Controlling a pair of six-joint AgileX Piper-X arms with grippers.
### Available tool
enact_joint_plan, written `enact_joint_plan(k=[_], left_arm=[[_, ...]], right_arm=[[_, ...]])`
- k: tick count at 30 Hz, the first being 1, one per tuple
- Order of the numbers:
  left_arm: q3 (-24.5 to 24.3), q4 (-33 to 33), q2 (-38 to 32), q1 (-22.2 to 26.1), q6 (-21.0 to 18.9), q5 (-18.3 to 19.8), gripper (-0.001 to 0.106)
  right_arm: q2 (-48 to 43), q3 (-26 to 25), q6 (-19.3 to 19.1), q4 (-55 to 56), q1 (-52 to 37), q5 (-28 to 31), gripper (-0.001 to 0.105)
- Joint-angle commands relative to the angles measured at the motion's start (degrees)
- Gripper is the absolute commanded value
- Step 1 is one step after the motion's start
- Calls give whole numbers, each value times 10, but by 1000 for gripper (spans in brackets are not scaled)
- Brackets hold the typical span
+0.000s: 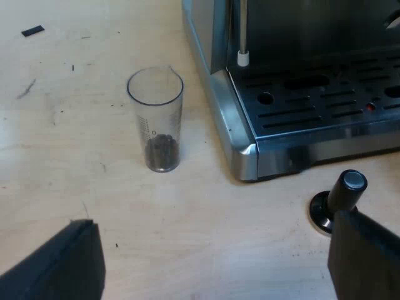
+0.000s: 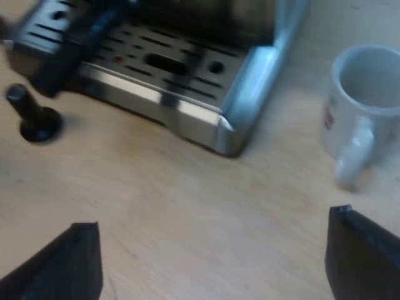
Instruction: Pour the beans into the coffee machine
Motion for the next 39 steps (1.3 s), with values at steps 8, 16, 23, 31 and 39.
enact_joint_plan(k=[8,16,23,31,39], left_arm=[[-3,-9,1,-3,-4,-2,90],[-3,-9,1,-3,-2,-2,90],[-3,-9,1,-3,-1,-2,90],[-2,-11,1,-3,0,-2,90],[32,-57,2,-3,3,-2,90]], right_arm=[[74,-12,-13,-94,108,-17,79],[129,-12,-4,-195,209,-17,79],[195,-11,40,-287,289,17,79],[258,-6,50,-338,337,24,79],[303,-6,100,-411,369,24,79]])
